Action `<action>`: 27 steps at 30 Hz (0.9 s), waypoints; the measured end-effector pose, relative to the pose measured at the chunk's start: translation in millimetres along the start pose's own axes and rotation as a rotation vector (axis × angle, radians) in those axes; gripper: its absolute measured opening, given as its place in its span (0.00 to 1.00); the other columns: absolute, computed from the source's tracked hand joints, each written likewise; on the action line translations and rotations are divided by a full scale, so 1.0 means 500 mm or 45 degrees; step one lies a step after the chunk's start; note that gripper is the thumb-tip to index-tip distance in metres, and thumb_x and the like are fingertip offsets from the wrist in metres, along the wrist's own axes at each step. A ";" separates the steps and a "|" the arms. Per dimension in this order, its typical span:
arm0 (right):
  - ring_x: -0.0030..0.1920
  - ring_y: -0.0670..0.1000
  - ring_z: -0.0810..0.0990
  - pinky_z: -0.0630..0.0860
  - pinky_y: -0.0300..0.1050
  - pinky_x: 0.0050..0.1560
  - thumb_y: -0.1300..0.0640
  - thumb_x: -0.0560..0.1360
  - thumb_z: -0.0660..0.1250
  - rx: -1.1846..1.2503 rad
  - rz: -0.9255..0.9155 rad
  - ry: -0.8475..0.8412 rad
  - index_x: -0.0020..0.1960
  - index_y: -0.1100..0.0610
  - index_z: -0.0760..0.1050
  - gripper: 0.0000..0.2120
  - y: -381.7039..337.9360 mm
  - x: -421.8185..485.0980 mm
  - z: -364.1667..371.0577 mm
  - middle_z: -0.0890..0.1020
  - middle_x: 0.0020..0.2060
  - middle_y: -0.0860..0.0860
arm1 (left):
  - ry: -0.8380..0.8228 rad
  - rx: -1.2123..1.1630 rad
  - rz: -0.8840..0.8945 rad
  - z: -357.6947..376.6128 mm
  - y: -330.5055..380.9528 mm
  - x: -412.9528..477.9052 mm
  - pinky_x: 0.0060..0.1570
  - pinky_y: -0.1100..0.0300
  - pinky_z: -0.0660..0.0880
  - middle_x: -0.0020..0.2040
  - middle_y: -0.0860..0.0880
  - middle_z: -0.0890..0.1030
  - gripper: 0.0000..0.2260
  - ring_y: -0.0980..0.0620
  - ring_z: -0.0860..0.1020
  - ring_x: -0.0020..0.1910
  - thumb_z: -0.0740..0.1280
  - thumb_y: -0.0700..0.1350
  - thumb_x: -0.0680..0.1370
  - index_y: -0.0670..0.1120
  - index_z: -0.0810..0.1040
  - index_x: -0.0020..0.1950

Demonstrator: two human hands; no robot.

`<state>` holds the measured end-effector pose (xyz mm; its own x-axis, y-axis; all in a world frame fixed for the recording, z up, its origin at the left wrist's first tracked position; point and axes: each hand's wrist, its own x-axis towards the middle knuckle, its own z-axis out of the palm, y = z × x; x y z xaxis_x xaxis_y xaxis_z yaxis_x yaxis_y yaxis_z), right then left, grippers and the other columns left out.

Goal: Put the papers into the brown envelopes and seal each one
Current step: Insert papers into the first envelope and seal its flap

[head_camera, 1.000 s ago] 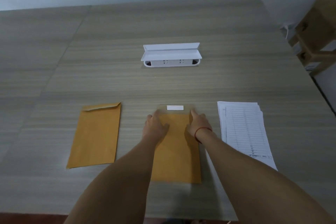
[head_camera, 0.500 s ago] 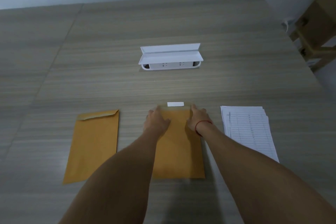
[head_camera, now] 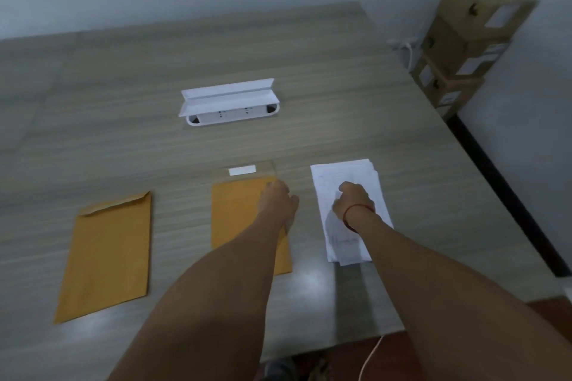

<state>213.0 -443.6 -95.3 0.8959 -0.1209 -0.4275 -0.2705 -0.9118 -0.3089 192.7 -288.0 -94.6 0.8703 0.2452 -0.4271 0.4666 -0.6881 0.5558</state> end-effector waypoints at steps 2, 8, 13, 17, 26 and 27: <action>0.60 0.58 0.75 0.71 0.50 0.61 0.56 0.76 0.64 0.011 0.118 0.022 0.59 0.57 0.73 0.12 0.050 -0.010 -0.006 0.75 0.62 0.57 | -0.023 -0.029 0.029 0.039 0.025 -0.016 0.59 0.53 0.74 0.60 0.42 0.76 0.14 0.43 0.75 0.59 0.68 0.46 0.75 0.41 0.76 0.58; 0.66 0.57 0.70 0.68 0.51 0.64 0.51 0.75 0.67 0.040 0.306 0.051 0.66 0.57 0.69 0.21 0.130 -0.023 0.001 0.69 0.65 0.57 | -0.090 -0.227 -0.065 0.123 0.065 -0.046 0.30 0.65 0.72 0.39 0.48 0.76 0.08 0.52 0.76 0.39 0.70 0.44 0.75 0.41 0.75 0.46; 0.64 0.57 0.71 0.70 0.50 0.63 0.52 0.73 0.70 0.194 0.392 0.090 0.65 0.59 0.69 0.24 0.146 -0.021 0.006 0.69 0.64 0.58 | -0.069 -0.309 -0.147 0.141 0.071 -0.053 0.41 0.62 0.70 0.55 0.44 0.78 0.17 0.47 0.78 0.52 0.70 0.43 0.75 0.37 0.73 0.59; 0.65 0.58 0.72 0.71 0.51 0.63 0.54 0.71 0.73 0.301 0.462 0.106 0.66 0.60 0.67 0.27 0.150 -0.021 0.017 0.71 0.65 0.58 | -0.063 -0.285 -0.144 0.145 0.066 -0.055 0.52 0.57 0.73 0.58 0.44 0.76 0.19 0.45 0.76 0.59 0.70 0.44 0.74 0.38 0.71 0.62; 0.62 0.58 0.76 0.76 0.50 0.58 0.51 0.66 0.78 0.504 0.543 0.066 0.64 0.61 0.72 0.32 0.132 -0.016 0.023 0.75 0.62 0.58 | -0.118 -0.354 -0.143 0.145 0.062 -0.059 0.53 0.56 0.74 0.58 0.43 0.78 0.19 0.45 0.77 0.58 0.72 0.41 0.73 0.39 0.71 0.61; 0.60 0.58 0.77 0.76 0.49 0.56 0.51 0.65 0.79 0.530 0.541 0.061 0.62 0.61 0.73 0.31 0.132 -0.015 0.023 0.77 0.61 0.58 | -0.116 -0.362 -0.153 0.144 0.061 -0.059 0.53 0.56 0.75 0.57 0.43 0.79 0.19 0.45 0.78 0.57 0.72 0.40 0.73 0.39 0.72 0.60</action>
<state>184.3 -498.2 -122.1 0.6912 -0.4681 -0.5505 -0.7155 -0.5502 -0.4305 170.1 -365.4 -116.6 0.7946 0.2418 -0.5569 0.6016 -0.4366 0.6689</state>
